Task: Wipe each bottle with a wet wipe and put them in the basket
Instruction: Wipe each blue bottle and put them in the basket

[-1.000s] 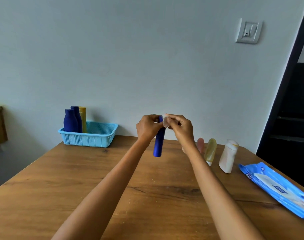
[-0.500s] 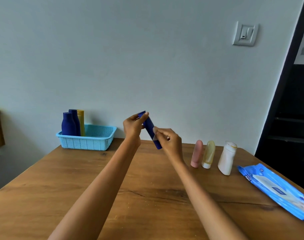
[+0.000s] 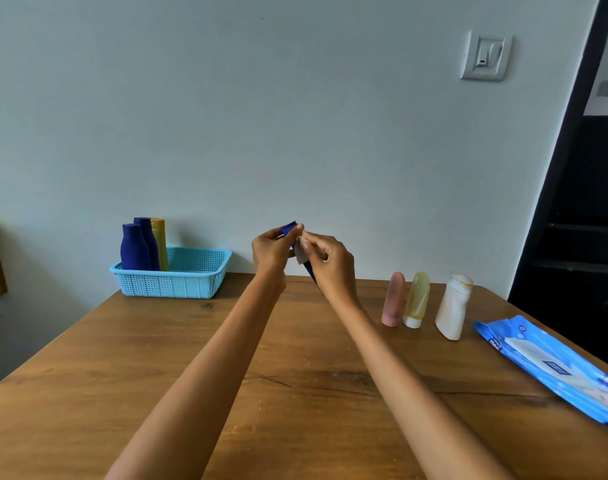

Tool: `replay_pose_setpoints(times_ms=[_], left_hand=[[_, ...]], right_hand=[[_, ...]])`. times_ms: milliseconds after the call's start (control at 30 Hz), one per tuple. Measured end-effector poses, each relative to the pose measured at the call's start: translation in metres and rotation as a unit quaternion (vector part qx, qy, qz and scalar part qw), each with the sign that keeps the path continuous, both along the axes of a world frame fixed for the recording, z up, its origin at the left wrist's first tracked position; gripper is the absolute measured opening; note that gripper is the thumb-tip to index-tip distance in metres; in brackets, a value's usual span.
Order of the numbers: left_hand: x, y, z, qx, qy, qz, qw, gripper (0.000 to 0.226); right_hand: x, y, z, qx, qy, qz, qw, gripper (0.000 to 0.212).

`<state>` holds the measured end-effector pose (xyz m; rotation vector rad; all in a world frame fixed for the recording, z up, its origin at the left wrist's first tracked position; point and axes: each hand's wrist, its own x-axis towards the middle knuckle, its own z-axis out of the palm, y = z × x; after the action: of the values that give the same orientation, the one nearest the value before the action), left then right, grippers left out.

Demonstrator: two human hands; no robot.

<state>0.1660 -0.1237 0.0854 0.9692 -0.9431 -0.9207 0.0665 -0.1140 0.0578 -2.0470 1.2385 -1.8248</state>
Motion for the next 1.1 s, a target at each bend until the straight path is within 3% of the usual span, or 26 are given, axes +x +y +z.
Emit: replay_pose_setpoints(times_ms=[267,467,667,767,867,1000,1100], left_hand=[[0.014,-0.004,-0.001,0.029,0.06,0.016,0.998,0.039],[0.012,-0.005,-0.003,0.021,0.045,0.001,0.999,0.026],[0.011,-0.002,0.002,0.019,0.061,-0.001,0.998,0.021],[0.017,-0.003,0.004,0.015,0.093,0.016,0.995,0.028],[0.021,-0.005,0.004,0.012,0.087,0.022,0.996,0.028],[0.017,-0.003,0.0,0.027,0.032,-0.037,0.998,0.031],[0.01,0.0,-0.003,0.023,-0.024,-0.074,0.997,0.03]], right_hand=[[-0.028,-0.005,-0.03,-0.066,0.13,-0.029,0.989,0.003],[-0.035,-0.007,-0.019,-0.046,0.027,-0.038,0.998,0.009],[-0.01,-0.007,-0.024,-0.09,0.158,0.01,0.983,0.032],[-0.022,-0.009,-0.031,-0.08,0.126,0.016,0.989,0.023],[-0.032,-0.008,-0.035,-0.012,0.056,0.019,0.998,0.01],[-0.035,-0.01,-0.028,0.037,-0.018,-0.01,0.999,0.014],[-0.029,-0.008,-0.015,0.066,-0.031,0.031,0.997,0.024]])
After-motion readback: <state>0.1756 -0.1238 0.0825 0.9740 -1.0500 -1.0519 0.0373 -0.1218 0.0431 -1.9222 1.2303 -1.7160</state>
